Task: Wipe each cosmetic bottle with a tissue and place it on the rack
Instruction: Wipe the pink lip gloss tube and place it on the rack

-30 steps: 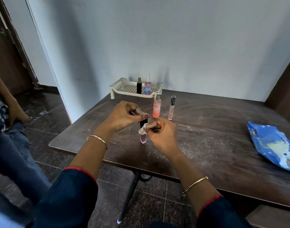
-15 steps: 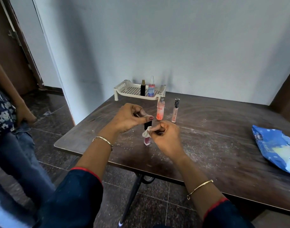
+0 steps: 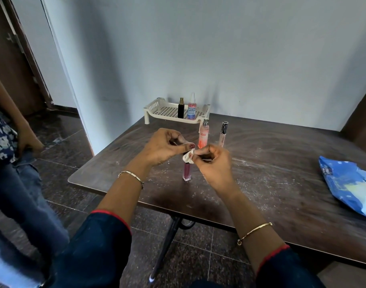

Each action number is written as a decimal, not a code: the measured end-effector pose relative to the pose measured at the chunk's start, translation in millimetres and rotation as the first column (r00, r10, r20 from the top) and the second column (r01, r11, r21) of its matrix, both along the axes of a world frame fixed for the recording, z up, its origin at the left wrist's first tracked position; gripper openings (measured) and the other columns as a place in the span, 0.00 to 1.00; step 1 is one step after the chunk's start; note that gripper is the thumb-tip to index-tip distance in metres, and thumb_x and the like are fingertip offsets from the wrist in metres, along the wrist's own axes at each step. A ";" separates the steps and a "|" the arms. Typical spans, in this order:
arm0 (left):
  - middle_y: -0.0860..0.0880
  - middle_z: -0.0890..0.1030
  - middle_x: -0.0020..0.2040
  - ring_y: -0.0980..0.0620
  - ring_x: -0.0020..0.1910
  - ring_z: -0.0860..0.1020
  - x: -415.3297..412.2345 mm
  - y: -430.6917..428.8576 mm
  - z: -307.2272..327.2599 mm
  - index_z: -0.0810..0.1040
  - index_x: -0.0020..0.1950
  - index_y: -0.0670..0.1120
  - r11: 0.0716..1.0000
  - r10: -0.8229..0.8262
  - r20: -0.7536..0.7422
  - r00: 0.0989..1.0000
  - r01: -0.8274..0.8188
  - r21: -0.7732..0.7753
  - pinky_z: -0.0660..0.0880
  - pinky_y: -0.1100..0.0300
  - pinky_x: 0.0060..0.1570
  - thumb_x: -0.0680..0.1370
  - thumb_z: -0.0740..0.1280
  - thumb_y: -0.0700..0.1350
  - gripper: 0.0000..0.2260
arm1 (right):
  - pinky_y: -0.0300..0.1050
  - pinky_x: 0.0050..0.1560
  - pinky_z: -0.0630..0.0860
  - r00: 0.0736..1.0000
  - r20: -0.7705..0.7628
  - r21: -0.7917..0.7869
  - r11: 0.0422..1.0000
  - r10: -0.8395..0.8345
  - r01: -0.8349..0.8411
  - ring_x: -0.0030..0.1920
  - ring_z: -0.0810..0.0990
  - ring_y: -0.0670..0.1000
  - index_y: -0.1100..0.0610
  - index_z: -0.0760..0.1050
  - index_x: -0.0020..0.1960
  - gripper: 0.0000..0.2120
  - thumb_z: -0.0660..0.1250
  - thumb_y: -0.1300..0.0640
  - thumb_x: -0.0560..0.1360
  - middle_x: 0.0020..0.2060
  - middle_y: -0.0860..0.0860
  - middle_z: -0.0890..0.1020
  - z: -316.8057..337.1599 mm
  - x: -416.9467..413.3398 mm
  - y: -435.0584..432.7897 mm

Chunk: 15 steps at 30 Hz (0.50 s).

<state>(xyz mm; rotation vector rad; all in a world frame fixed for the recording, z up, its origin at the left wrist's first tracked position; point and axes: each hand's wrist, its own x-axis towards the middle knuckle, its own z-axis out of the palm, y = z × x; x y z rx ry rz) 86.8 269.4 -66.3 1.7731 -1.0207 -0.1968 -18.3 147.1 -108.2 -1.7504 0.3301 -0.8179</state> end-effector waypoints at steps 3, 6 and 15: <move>0.55 0.83 0.34 0.59 0.35 0.80 1.2 -0.3 0.2 0.83 0.39 0.44 1.000 0.006 -0.012 1.000 -0.005 0.007 0.76 0.67 0.41 0.71 0.74 0.47 0.07 | 0.41 0.45 0.81 0.987 -0.159 -0.128 0.992 -0.006 -0.015 0.39 0.83 0.46 0.59 0.80 0.39 0.05 0.75 0.65 0.67 0.37 0.49 0.84 -16.5 0.6 -6.7; 0.58 0.82 0.31 0.63 0.33 0.78 -0.2 -0.9 -0.3 0.82 0.38 0.45 1.000 0.001 -0.044 0.999 -0.001 -0.006 0.73 0.71 0.38 0.71 0.74 0.45 0.05 | 0.45 0.45 0.79 0.949 -0.299 -0.370 0.929 -0.097 -0.022 0.38 0.81 0.48 0.58 0.80 0.36 0.04 0.74 0.62 0.67 0.35 0.50 0.83 -36.1 -1.4 -7.6; 0.52 0.83 0.36 0.58 0.36 0.80 -0.1 -0.3 -0.3 0.83 0.40 0.42 1.000 -0.002 -0.022 1.000 0.001 -0.008 0.77 0.63 0.43 0.71 0.74 0.45 0.06 | 0.40 0.41 0.80 0.988 -0.146 -0.319 0.948 -0.056 0.006 0.36 0.82 0.45 0.58 0.78 0.35 0.07 0.74 0.65 0.67 0.35 0.49 0.82 -20.2 -1.6 -4.7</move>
